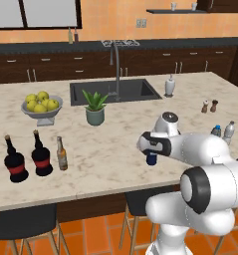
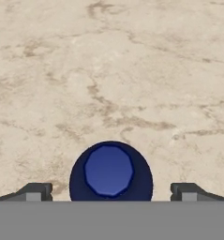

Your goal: Move the plastic bottles in the middle to the plastics group, and the glass bottles in the middle to the glass group.

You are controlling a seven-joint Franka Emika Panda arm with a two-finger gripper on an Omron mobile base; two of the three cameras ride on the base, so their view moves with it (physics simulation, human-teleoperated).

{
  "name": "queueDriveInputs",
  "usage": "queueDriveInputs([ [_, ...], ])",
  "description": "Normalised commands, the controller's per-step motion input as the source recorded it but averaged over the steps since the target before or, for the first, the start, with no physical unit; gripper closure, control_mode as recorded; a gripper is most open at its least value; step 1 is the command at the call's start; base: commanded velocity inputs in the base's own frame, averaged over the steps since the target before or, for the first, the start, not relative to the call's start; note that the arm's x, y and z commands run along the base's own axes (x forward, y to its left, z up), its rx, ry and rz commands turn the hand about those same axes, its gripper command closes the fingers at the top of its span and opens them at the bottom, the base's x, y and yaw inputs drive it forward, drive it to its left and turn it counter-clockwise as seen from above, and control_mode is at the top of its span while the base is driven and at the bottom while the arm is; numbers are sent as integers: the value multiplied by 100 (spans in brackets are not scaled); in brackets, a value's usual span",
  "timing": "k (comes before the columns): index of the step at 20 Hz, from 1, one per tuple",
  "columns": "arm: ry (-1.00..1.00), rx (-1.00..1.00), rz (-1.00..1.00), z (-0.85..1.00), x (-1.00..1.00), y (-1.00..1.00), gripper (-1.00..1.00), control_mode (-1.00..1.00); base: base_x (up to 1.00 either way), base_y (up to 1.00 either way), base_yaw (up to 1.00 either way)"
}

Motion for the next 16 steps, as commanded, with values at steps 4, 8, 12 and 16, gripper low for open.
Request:
queueDriveInputs([
  [4, 0, 0, 0, 0, 0, 0, -100, -100, 0, 0, 0],
  [8, 0, 0, 0, 0, 0, 0, 100, -100, 0, 0, 0],
  [12, 0, 0, 0, 0, -1, -2, 100, -100, 0, 0, 0],
  [16, 0, 0, -1, 20, -26, -29, 100, -100, 0, 0, 0],
])
